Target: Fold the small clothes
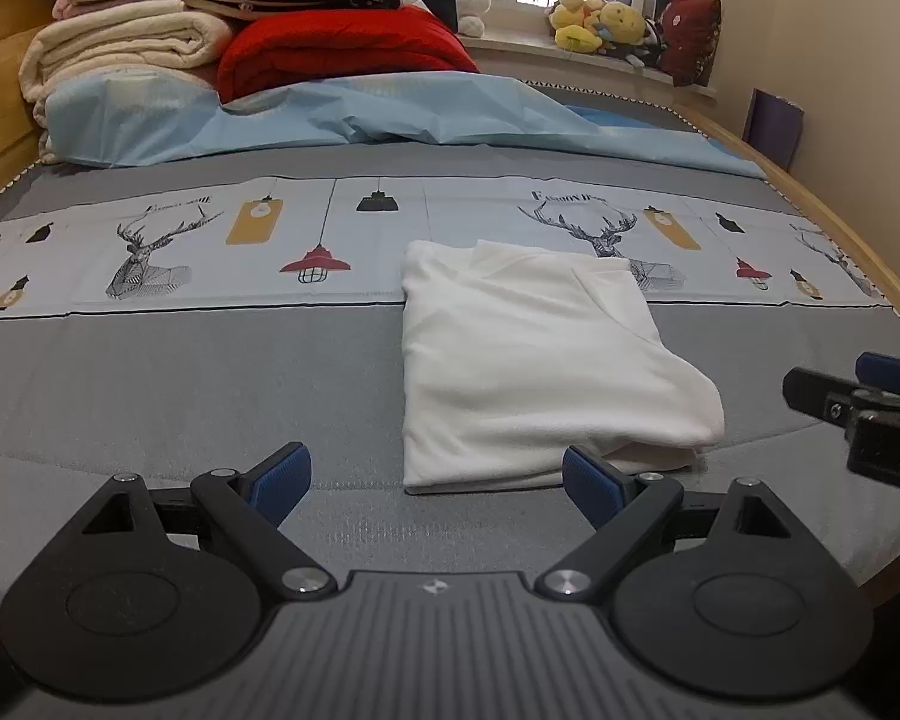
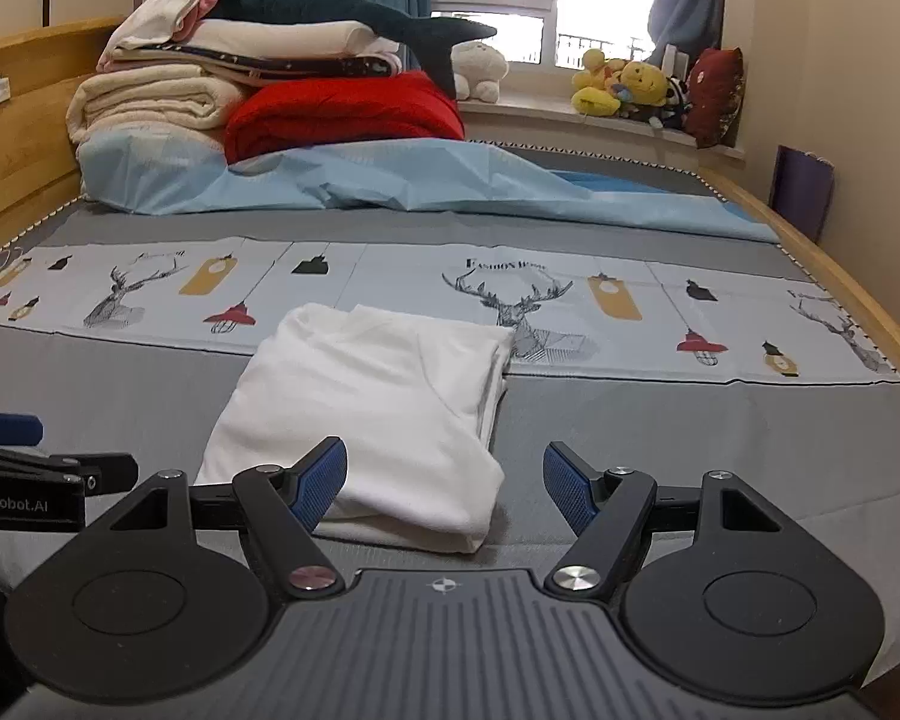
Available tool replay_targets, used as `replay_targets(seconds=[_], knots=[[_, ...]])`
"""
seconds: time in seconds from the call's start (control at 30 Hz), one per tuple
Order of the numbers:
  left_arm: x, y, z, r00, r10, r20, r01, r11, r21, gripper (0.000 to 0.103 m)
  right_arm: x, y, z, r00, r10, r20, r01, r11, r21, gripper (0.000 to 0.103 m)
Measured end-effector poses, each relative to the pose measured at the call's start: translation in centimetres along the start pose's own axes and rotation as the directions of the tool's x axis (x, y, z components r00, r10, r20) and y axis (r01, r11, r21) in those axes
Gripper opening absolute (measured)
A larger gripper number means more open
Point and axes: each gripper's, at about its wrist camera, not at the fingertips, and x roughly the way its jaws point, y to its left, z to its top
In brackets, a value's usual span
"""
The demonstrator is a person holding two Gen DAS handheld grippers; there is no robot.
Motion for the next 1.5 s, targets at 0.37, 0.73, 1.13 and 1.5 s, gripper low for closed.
replay_targets(seconds=[0.37, 0.73, 1.13, 1.5], knots=[[1.1, 0.2, 0.0, 0.998, -0.012, -0.054, 0.009, 0.998, -0.055, 0.094, 1.5, 0.6, -0.2, 0.998, 0.011, -0.061, -0.01, 1.0, 0.014, 0.074], [1.1, 0.3, -0.1, 0.998, -0.026, -0.061, 0.022, 0.998, -0.067, 0.094, 1.3, 1.2, -0.4, 0.998, 0.02, -0.06, -0.021, 1.0, -0.019, 0.075], [1.4, 0.0, -0.1, 0.997, -0.034, -0.069, 0.03, 0.998, -0.059, 0.094, 1.5, 1.3, -0.3, 0.998, 0.019, -0.064, -0.02, 1.0, -0.023, 0.076], [1.4, 0.0, -0.1, 0.997, -0.038, -0.068, 0.034, 0.998, -0.058, 0.094, 1.4, 1.6, -0.3, 0.998, 0.021, -0.061, -0.023, 0.999, -0.03, 0.076]])
